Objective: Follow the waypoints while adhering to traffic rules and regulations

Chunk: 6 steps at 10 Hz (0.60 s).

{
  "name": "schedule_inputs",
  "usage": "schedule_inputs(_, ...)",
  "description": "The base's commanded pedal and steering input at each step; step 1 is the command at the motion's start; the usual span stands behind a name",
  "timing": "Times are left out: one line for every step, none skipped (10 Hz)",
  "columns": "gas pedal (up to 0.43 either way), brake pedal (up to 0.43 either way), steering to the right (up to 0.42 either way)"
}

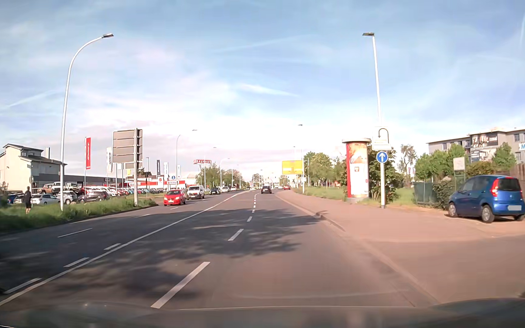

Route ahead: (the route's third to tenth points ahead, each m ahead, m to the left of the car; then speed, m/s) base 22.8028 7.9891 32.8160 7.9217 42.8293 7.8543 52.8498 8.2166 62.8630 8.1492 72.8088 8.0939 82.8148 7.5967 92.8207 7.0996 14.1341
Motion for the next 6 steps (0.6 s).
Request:
schedule_inputs(0.039,0.000,-0.008)
schedule_inputs(0.039,0.000,-0.012)
schedule_inputs(0.039,0.000,-0.016)
schedule_inputs(0.039,0.000,-0.020)
schedule_inputs(0.039,0.000,-0.023)
schedule_inputs(0.039,0.000,-0.024)
